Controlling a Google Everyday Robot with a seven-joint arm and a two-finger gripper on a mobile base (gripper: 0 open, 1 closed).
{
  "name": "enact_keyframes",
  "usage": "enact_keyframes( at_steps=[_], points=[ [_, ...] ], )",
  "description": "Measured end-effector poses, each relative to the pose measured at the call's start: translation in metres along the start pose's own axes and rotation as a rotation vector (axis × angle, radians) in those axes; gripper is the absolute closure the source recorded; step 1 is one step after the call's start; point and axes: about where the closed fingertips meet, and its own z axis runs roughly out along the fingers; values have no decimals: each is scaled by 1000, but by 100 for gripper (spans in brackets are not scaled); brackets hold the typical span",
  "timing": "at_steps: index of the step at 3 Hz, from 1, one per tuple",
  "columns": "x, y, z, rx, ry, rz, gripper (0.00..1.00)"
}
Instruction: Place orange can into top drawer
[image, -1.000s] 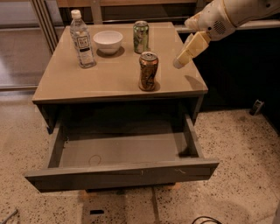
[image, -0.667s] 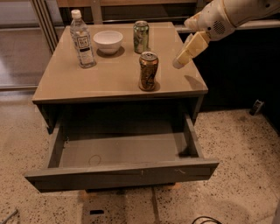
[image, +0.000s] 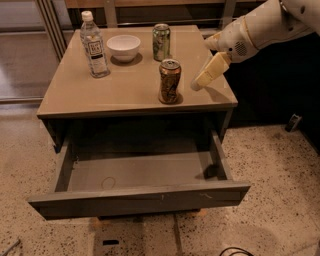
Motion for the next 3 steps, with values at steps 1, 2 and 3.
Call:
enact_keyframes(
  at_steps=[1, 2, 3],
  points=[
    [0, 5, 33, -36, -46, -6, 0],
    [-2, 3, 51, -23, -75, -31, 0],
    [-2, -2, 67, 25, -97, -67, 0]
  ],
)
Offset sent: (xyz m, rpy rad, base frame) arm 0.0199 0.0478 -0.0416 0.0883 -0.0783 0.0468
